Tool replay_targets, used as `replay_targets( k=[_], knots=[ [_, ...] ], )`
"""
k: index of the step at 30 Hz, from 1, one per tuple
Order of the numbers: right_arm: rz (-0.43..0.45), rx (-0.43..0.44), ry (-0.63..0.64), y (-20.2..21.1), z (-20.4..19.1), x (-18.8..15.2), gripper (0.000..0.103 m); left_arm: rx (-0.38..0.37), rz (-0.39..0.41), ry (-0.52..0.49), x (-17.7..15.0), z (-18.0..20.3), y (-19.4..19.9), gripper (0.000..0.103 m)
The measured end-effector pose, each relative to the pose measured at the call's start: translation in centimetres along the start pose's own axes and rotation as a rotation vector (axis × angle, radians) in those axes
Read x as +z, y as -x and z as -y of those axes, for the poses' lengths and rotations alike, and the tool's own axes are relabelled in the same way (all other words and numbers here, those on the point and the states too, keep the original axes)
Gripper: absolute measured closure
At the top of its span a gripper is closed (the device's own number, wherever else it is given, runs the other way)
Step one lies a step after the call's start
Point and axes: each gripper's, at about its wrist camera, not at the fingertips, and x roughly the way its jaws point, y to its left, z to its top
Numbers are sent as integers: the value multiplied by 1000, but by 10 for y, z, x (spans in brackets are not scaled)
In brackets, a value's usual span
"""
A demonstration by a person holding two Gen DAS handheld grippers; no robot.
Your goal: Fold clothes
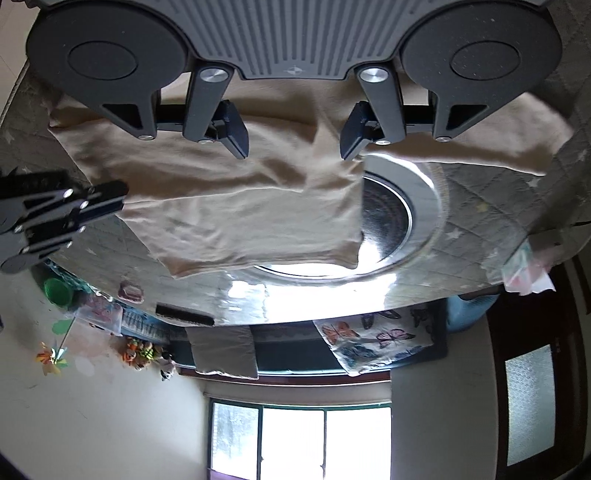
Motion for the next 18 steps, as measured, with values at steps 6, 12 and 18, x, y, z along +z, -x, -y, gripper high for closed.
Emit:
replay_targets(
  k=[6, 12, 18],
  knots=[
    [-37, 12, -41, -10, 14, -21, 86, -3, -28, 2, -2, 2, -13, 50],
    [-11, 45, 9, 3, 4, -18, 78, 28, -35, 22, -3, -7, -18, 52],
    [-24, 155, 108, 16, -23, -26, 78, 9, -49, 4, -4, -6, -25, 77]
  ],
)
